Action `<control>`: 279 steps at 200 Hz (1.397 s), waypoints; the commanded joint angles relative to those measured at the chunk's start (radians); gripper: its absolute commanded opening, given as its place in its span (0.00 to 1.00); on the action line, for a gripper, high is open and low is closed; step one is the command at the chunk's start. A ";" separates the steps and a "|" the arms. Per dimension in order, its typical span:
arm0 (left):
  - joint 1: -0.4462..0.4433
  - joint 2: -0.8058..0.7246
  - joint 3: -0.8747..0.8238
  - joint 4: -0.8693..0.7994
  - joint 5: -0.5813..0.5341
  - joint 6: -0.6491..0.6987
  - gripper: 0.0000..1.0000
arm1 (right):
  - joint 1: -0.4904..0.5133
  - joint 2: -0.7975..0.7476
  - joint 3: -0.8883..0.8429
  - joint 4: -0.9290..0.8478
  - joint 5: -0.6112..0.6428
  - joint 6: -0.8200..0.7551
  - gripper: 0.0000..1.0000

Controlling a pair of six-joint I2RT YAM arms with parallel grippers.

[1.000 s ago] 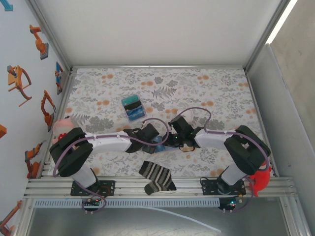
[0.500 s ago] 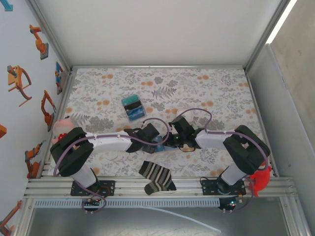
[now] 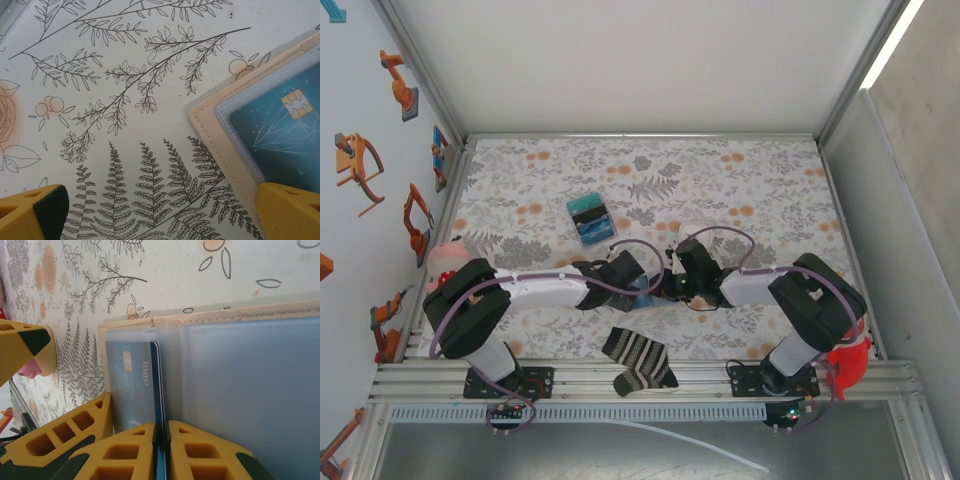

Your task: Take the credit cards out of the card holder

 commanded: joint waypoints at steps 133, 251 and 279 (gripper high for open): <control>-0.013 0.041 0.010 -0.055 -0.012 -0.004 0.97 | -0.033 -0.025 -0.063 0.142 -0.063 0.020 0.00; -0.008 0.017 0.016 -0.070 -0.035 0.007 0.97 | -0.044 -0.152 0.027 -0.251 0.069 -0.146 0.00; -0.008 -0.010 0.035 -0.082 -0.038 0.022 0.97 | -0.044 -0.165 0.036 -0.266 0.072 -0.151 0.00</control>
